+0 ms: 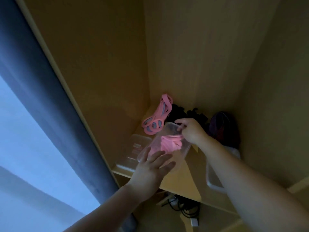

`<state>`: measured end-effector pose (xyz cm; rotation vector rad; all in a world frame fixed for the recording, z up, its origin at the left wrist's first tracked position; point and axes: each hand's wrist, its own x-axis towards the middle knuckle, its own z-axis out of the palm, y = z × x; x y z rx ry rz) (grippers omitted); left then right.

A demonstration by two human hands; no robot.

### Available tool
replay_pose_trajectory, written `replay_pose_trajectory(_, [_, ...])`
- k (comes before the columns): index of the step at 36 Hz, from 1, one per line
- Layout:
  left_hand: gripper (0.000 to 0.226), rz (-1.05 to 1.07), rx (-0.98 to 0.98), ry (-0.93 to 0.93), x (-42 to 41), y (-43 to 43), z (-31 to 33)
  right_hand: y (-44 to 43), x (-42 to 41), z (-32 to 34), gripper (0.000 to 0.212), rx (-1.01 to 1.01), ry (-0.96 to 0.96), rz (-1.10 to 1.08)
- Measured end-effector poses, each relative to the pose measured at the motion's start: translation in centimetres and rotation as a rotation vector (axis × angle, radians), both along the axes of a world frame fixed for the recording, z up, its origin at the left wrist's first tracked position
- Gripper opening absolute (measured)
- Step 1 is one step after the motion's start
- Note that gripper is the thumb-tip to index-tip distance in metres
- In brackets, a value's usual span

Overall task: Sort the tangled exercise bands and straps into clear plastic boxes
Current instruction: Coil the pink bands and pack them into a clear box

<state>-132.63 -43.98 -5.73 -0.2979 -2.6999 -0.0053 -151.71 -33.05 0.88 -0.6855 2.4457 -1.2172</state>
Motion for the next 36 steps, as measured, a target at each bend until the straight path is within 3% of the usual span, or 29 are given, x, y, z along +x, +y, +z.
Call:
replay_pose_trajectory(11, [0.044,-0.052,0.042,-0.092,-0.5,-5.5,-1.2,-3.6,-0.4,-2.6,0.035,0.045,-0.048,0.082])
replay_pose_trajectory(16, [0.077,-0.062,-0.107,-0.130,-0.3,-6.2,-2.7,-3.3,-1.0,-3.4,0.037,-0.027,-0.101,0.018])
replay_pose_trajectory(20, [0.065,-0.053,-0.078,0.008,-1.1,-5.7,-3.6,-2.1,-0.8,-4.5,0.050,-0.059,-0.184,-0.193])
replay_pose_trajectory(27, [0.049,0.021,0.004,0.023,-3.2,-5.3,-3.6,-1.3,0.8,-5.8,0.027,-0.249,-0.539,-0.244])
replay_pose_trajectory(33, [0.078,0.087,0.034,-0.115,-5.7,-4.6,-2.1,-2.3,0.4,-5.9,0.025,-0.223,-0.455,-0.213])
replay_pose_trajectory(36, [0.075,0.066,0.054,-0.119,-5.6,-4.8,-1.8,-2.9,0.7,-5.0,0.023,-0.243,-0.481,-0.223])
